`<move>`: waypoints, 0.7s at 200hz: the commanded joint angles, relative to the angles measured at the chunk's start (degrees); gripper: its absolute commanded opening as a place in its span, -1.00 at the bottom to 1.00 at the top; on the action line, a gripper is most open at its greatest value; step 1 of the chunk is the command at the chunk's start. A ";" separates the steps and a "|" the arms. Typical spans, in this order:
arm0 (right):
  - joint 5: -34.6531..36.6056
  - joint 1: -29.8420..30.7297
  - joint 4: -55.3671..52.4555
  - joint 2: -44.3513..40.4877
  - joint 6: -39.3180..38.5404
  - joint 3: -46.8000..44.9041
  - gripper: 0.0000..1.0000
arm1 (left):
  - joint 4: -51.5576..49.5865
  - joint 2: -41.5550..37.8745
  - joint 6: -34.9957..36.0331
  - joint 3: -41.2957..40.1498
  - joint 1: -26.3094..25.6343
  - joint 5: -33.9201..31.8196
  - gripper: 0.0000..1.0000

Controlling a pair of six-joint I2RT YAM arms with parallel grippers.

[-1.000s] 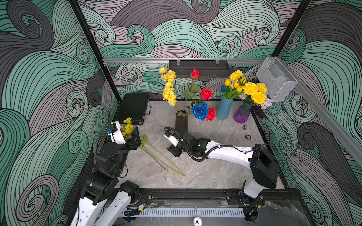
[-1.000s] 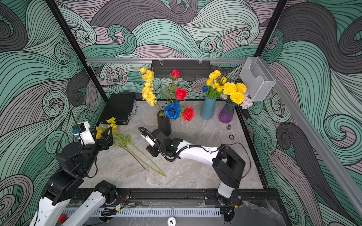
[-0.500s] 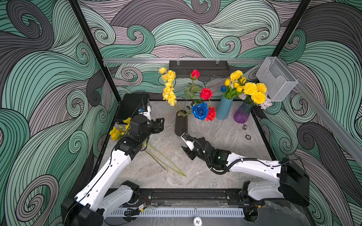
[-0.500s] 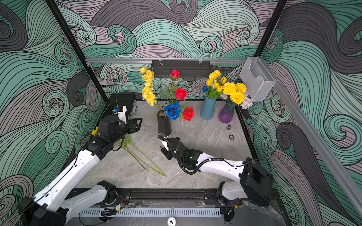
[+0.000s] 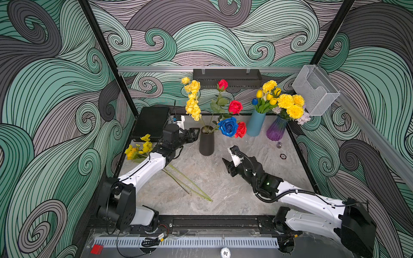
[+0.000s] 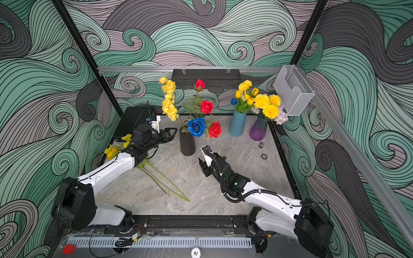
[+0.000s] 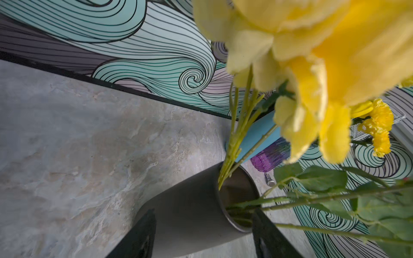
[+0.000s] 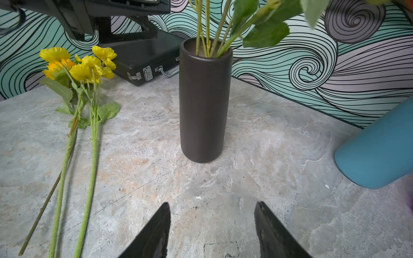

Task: Pick out yellow flowers from the vase
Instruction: Place the flower at the center of the board, then pick up the flower from the vase.

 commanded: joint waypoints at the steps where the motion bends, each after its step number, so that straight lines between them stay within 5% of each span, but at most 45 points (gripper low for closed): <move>1: -1.37 -0.62 1.89 -0.92 1.20 -0.76 0.20 | 10.71 2.60 -1.81 0.26 0.41 3.14 0.29; 140: -3.82 -2.06 3.29 -0.17 2.00 -1.51 0.20 | 16.54 10.94 -2.36 6.35 0.45 5.53 -0.01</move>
